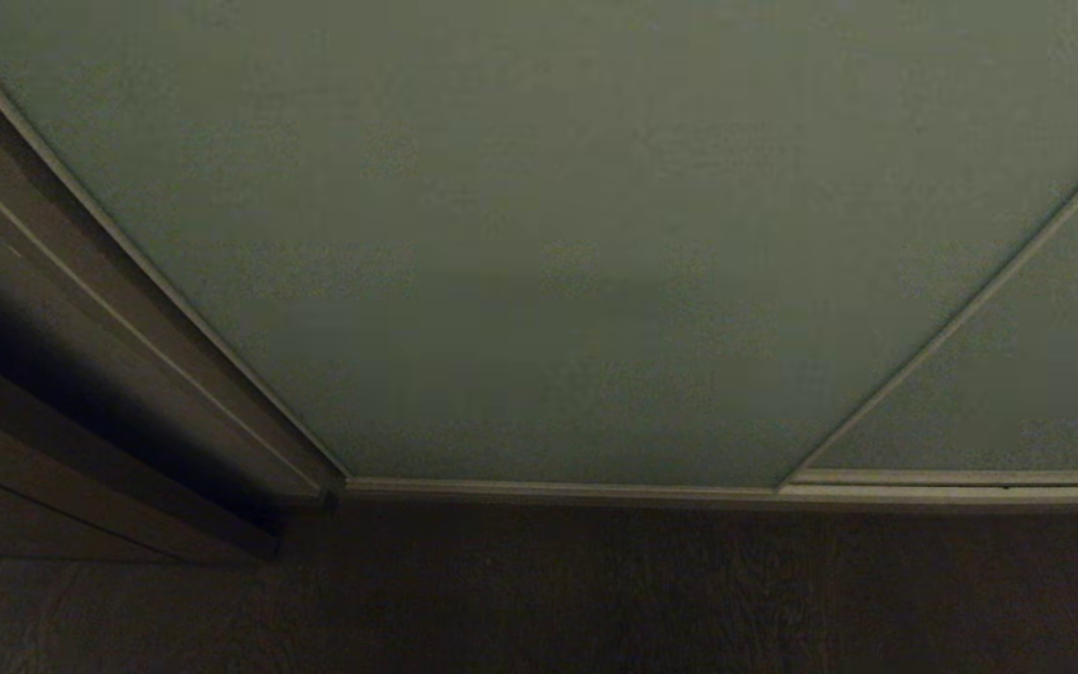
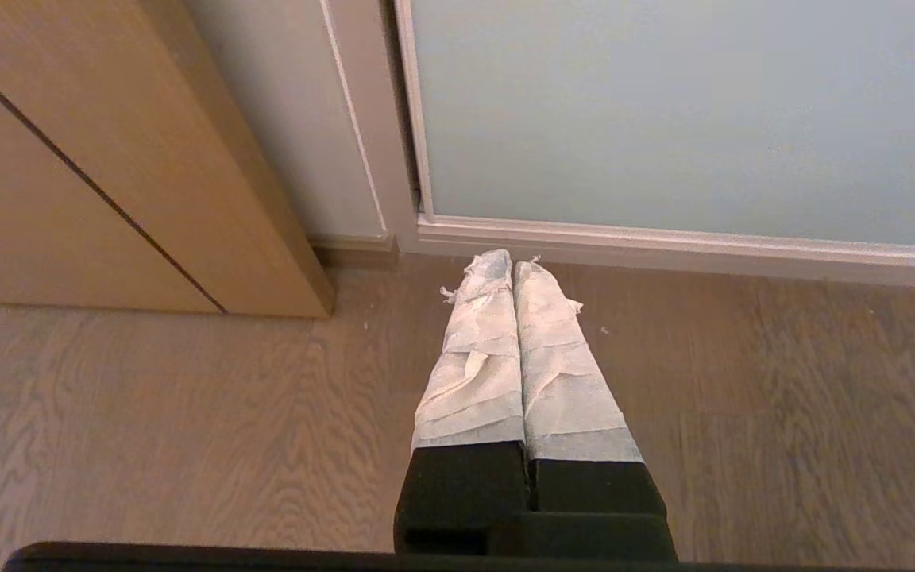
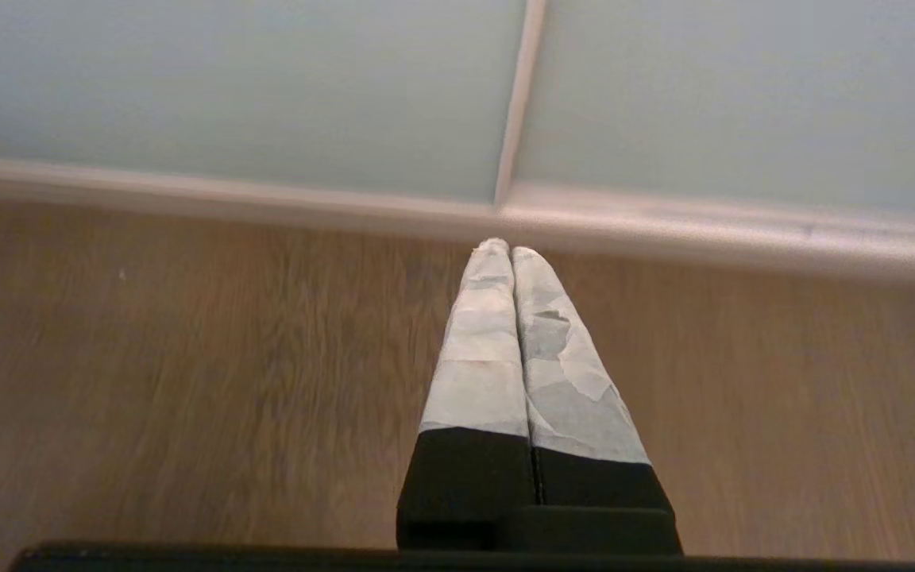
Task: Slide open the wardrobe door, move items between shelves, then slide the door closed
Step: Close the door
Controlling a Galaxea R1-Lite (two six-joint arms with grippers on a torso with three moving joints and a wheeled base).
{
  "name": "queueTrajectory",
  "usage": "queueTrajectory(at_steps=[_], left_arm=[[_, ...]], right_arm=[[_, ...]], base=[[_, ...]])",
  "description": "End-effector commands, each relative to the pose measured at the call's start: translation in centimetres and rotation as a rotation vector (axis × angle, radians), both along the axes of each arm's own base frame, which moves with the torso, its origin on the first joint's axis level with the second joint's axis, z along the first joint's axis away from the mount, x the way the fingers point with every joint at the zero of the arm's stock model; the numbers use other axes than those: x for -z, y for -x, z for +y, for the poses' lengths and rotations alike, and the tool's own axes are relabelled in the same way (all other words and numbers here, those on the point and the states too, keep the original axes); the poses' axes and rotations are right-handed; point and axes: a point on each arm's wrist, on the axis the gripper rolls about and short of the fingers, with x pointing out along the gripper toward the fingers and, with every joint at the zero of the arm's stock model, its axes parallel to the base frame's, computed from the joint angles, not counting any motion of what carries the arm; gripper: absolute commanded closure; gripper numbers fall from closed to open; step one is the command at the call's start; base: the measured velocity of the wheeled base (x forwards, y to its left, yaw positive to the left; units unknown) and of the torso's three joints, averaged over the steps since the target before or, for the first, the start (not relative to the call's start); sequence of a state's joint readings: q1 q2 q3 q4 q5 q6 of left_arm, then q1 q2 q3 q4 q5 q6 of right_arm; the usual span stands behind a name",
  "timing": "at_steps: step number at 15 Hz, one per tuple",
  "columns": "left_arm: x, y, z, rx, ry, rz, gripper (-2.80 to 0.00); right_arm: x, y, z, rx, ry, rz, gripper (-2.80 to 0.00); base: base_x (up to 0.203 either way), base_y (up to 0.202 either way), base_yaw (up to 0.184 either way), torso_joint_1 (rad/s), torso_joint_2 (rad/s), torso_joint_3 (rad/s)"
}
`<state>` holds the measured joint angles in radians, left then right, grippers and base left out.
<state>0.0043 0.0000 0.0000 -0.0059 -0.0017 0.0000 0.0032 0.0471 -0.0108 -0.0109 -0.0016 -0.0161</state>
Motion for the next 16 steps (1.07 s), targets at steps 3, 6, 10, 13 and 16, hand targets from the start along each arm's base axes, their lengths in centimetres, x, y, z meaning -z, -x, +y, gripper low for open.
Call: queueTrajectory(at_steps=[3,6,10,13,16], left_arm=[[-0.01,-0.01,0.00,-0.001,0.000,0.001,0.00],[-0.01,-0.01,0.00,-0.001,0.000,0.001,0.00],[-0.01,-0.01,0.00,-0.001,0.000,0.001,0.00],[-0.01,-0.01,0.00,-0.001,0.000,0.001,0.00],[-0.01,-0.01,0.00,-0.001,0.000,0.001,0.00]], right_arm=[[0.55,0.32,0.03,-0.019,0.086,-0.026,0.00],[0.53,0.33,0.01,-0.010,0.033,-0.030,0.00],[0.50,0.32,0.00,-0.004,-0.015,-0.030,0.00],[0.50,0.32,0.00,-0.005,-0.015,-0.030,0.00],[0.50,0.32,0.00,-0.005,-0.015,-0.030,0.00]], base=[[0.000,0.000,0.000,0.000,0.00,0.000],[0.000,0.000,0.000,0.000,0.00,0.000],[0.000,0.000,0.000,0.000,0.00,0.000],[0.000,0.000,0.000,0.000,0.00,0.000],[0.000,0.000,0.000,0.000,0.00,0.000]])
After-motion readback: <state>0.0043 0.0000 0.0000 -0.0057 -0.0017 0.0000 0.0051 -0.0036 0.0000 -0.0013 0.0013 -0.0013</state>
